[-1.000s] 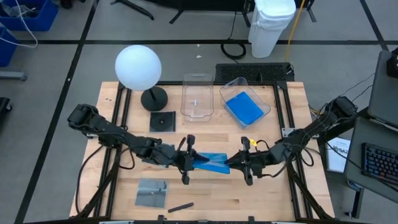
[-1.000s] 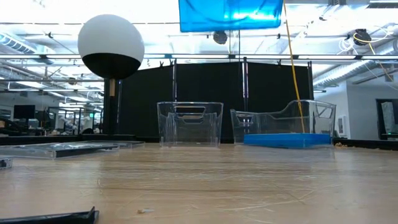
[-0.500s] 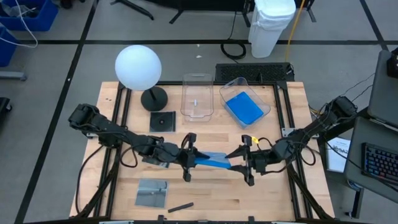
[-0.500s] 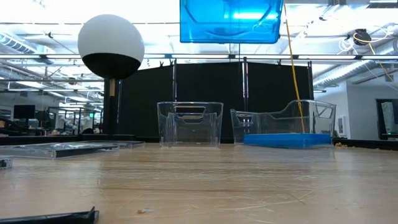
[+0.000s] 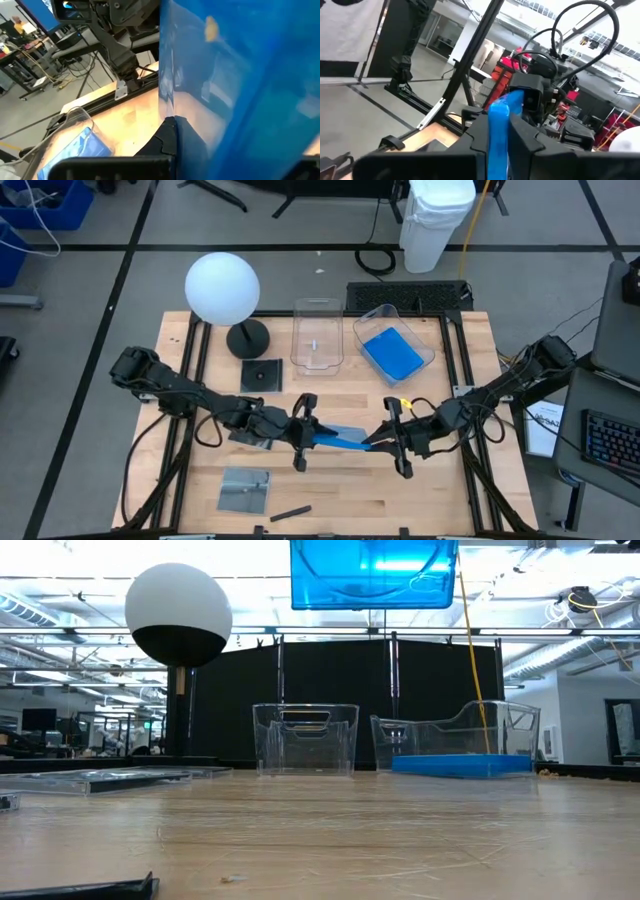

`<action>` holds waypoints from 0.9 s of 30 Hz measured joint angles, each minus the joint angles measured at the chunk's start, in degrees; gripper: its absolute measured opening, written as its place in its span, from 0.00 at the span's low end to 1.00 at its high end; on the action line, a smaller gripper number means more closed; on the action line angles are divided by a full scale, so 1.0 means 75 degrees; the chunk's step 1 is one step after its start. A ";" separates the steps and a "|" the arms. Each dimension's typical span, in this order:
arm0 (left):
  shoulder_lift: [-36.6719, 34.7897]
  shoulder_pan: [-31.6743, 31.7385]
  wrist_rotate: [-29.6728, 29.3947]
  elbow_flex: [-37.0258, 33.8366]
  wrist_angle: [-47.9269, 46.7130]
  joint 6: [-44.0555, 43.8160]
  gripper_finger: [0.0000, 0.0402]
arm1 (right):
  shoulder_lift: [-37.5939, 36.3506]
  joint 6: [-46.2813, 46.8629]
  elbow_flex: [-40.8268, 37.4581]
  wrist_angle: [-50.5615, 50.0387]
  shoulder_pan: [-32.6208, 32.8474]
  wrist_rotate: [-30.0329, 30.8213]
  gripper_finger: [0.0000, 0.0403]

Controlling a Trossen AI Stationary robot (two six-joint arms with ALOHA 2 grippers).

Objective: Pick & place jewel cases by type
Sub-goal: Put the blue CD case into the right transparent bin

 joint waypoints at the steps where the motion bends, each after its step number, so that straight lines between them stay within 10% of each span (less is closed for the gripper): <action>1: -0.0002 0.0009 0.0005 0.0000 -0.0002 0.0000 0.03 | -0.0001 -0.0066 0.0000 -0.0013 -0.0015 -0.0003 0.07; 10: -0.0003 0.0008 -0.0001 0.0000 0.0022 -0.0006 0.03 | 0.0011 -0.0036 0.0000 0.0090 -0.0023 0.0058 0.08; 20: 0.0003 -0.0140 -0.0315 0.0000 0.0043 0.0126 0.03 | 0.0022 0.0534 0.0000 -0.1789 0.0320 0.2358 0.51; 27: 0.0003 -0.0129 -0.0268 0.0000 0.0356 0.0306 0.03 | 0.0028 0.1892 0.0000 -0.3189 0.0324 0.3004 0.57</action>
